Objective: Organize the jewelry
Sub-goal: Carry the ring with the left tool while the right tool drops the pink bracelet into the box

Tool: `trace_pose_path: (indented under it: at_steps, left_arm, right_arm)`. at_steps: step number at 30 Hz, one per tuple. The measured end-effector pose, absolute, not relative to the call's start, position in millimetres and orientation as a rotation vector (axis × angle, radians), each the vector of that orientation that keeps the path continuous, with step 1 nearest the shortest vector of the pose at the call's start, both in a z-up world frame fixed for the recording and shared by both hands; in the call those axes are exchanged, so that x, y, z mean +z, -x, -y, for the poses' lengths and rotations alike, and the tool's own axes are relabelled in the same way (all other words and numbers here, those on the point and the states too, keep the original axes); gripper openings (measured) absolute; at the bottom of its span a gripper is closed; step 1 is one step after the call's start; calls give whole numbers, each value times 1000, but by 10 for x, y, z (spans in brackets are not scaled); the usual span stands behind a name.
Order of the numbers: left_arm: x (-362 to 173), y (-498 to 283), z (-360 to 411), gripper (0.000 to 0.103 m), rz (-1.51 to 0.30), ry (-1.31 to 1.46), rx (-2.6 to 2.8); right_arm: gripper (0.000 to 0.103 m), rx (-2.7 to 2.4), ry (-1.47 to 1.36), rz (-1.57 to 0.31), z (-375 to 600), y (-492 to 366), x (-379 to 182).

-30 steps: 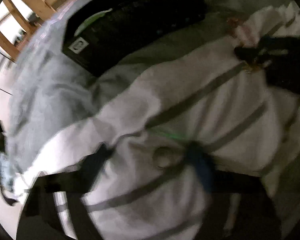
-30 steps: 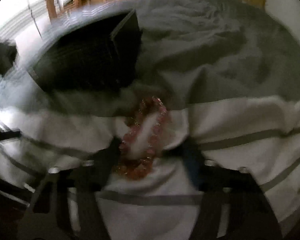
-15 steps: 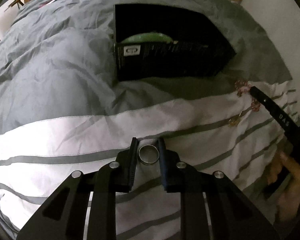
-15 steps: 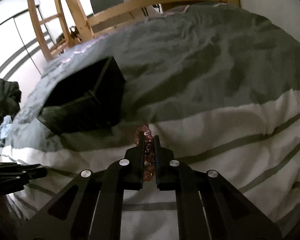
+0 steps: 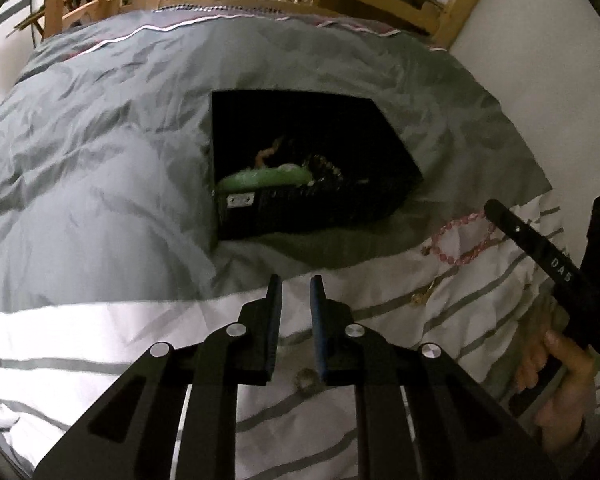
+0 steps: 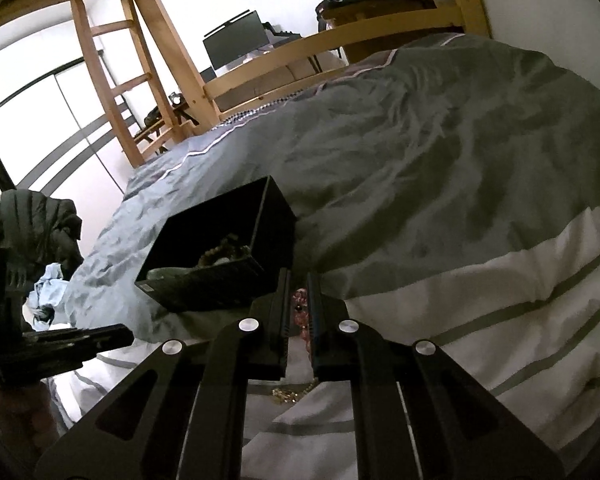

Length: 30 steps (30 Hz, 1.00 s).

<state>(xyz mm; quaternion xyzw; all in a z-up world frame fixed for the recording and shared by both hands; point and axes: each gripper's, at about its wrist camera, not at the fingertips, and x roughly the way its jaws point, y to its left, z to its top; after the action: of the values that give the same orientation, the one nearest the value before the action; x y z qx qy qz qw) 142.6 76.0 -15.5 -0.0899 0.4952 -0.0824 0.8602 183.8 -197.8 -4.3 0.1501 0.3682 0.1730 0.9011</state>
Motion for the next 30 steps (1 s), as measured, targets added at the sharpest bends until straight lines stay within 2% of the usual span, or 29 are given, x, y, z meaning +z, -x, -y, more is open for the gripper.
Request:
trace_pose_path:
  at_steps: [7,9,10,11,12,16,18,23,30]
  left_arm:
    - [-151,-1376,-622,14,-1057,121,-226]
    - [-264,-1336,-486,28,-1094,17,-201]
    - [-346,-1311,-390,47,-1114,-64,-178]
    - [-418,-1294,-305,59,-1129,-135,-161]
    - [-483,-1280,-226,60,-1141,-196,-151]
    - [-764,-1264,-1,60,-1223,-323,-180]
    - [-861,-1279,-8,53,-1259,-325,-177]
    - [-775,-1306,-227,20,-1268,-199,-164]
    - [-597,-1242,-322,19,-1199,-136,-170]
  right_arm:
    - [9,381,-352,-734,2020,-1821,21]
    - [9,392,-350,-722,2012,-1805,72]
    - [9,396,-350,-716,2005,-1793,100]
    - [9,400,-351,-709,2006,-1782,128]
    - [9,404,-354,-703,2012,-1774,152]
    - [9,420,-364,-685,2014,-1750,247]
    - [9,424,-366,-677,2015,-1739,288]
    - [9,451,-368,-655,1988,-1714,387]
    - [9,494,-366,-619,1913,-1695,529]
